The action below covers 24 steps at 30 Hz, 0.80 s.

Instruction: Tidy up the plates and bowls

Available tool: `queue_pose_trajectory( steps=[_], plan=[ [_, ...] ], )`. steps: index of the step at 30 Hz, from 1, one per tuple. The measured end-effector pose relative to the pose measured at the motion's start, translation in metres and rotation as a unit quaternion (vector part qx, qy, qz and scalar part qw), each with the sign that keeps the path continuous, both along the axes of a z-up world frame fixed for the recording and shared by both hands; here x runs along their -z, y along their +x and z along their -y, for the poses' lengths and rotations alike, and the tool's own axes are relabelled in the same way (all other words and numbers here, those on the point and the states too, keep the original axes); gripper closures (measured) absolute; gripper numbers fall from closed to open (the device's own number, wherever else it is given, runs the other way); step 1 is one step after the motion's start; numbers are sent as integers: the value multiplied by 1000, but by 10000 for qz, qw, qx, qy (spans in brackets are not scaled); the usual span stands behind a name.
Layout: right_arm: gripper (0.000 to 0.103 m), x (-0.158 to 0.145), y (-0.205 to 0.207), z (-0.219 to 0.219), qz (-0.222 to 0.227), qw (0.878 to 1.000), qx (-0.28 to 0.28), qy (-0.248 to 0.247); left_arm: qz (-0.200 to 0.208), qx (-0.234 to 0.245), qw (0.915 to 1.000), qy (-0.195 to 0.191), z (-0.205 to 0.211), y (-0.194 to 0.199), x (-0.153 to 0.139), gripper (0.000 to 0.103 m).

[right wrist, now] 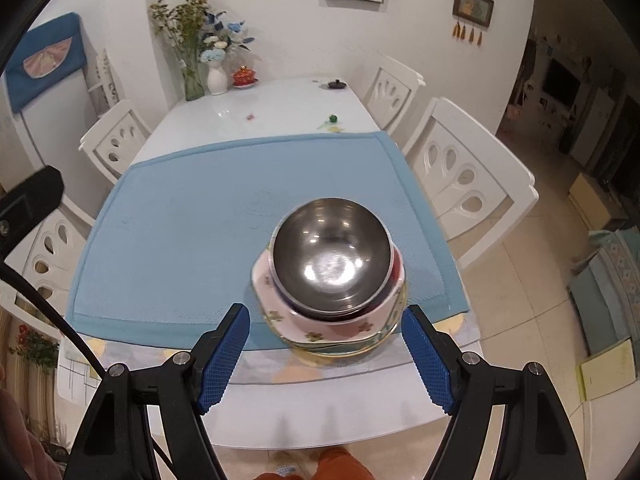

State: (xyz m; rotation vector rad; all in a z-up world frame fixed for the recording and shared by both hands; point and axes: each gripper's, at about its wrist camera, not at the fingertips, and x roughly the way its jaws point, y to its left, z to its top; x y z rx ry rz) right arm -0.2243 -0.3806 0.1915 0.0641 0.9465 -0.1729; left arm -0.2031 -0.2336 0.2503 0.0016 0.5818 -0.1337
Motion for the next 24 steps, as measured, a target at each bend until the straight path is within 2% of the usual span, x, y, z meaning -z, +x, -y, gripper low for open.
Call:
queue_pose_trajectory(
  steps=[4, 7, 12, 19, 24],
  plan=[
    [27, 5, 7, 19, -91, 9999, 101, 86, 63, -41, 9997, 235, 21, 2, 6, 1],
    [27, 8, 13, 31, -151, 9997, 148, 147, -78, 114, 9998, 155, 32, 5, 9, 1],
    [27, 11, 24, 41, -210, 9993, 126, 266, -587, 310, 9978, -35, 42, 14, 21, 1],
    [27, 14, 32, 46, -256, 9995, 70, 169, -1228, 415, 9906, -447, 40, 23, 38, 1],
    [27, 17, 33, 48, -300, 9993, 14, 205, -1318, 395, 9895, -444, 43, 22, 43, 1]
  ],
)
